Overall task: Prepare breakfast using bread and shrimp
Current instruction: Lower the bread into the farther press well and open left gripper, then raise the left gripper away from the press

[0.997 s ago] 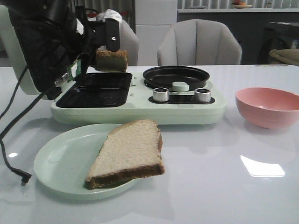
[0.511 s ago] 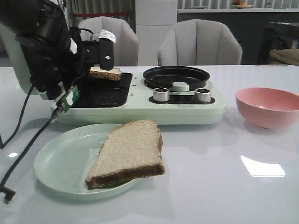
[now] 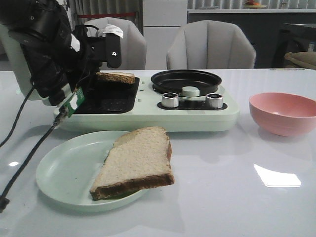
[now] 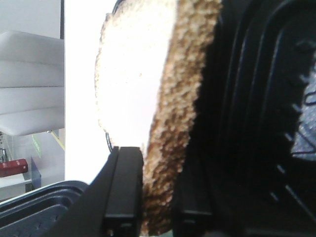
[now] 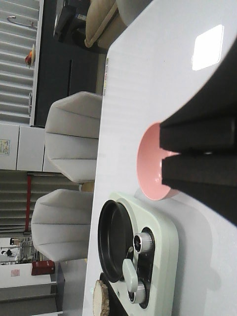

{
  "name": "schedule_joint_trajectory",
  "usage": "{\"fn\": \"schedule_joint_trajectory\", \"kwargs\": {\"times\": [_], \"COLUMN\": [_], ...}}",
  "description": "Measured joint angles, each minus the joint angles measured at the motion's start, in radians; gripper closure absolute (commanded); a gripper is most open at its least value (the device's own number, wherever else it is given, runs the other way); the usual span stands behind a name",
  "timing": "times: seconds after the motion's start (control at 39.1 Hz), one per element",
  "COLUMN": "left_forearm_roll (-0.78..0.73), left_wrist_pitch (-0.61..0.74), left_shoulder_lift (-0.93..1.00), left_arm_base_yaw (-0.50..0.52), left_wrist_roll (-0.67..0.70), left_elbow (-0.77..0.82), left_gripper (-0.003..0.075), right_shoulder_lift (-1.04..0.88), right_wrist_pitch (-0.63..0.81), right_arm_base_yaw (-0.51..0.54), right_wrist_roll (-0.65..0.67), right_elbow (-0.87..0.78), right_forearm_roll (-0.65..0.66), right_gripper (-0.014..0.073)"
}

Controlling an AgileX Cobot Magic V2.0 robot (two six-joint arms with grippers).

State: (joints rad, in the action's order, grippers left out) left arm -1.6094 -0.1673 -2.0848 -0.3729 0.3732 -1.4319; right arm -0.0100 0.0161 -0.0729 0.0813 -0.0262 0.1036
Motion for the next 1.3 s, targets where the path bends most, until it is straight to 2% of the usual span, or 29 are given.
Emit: {"fn": "schedule_joint_trajectory", "kwargs": {"times": [0.1,0.26,0.33,0.87,1.07,1.3], "left_forearm_roll": [0.000,0.000,0.000,0.107,0.191,0.363], "left_wrist_pitch": [0.001,-0.012,-0.016,-0.002,-0.036,-0.103], "left_shoulder_lift": [0.000,0.007,0.018,0.172,0.282,0.462], "left_arm_base_yaw": [0.000,0.000,0.000,0.000,-0.020,-0.098], "left_wrist_roll": [0.013,0.061,0.073,0.081,0.082,0.082], "left_elbow": [-0.001,0.005,0.005,0.119,0.150,0.171], "left_gripper": [0.0357,0.0152,0.0106,0.0102,0.0102,0.0102], "right_shoulder_lift": [0.000,0.000,0.000,0.000,0.000,0.000], "right_wrist_pitch": [0.000,0.000,0.000,0.000,0.000,0.000], "right_arm_base_yaw": [0.000,0.000,0.000,0.000,0.000,0.000], "right_wrist_roll": [0.000,0.000,0.000,0.000,0.000,0.000], "right_elbow": [0.000,0.000,0.000,0.000,0.000,0.000], "right_forearm_roll": [0.000,0.000,0.000,0.000,0.000,0.000], "right_gripper": [0.0452,0.0452,0.0452,0.0452,0.0452,0.0452]}}
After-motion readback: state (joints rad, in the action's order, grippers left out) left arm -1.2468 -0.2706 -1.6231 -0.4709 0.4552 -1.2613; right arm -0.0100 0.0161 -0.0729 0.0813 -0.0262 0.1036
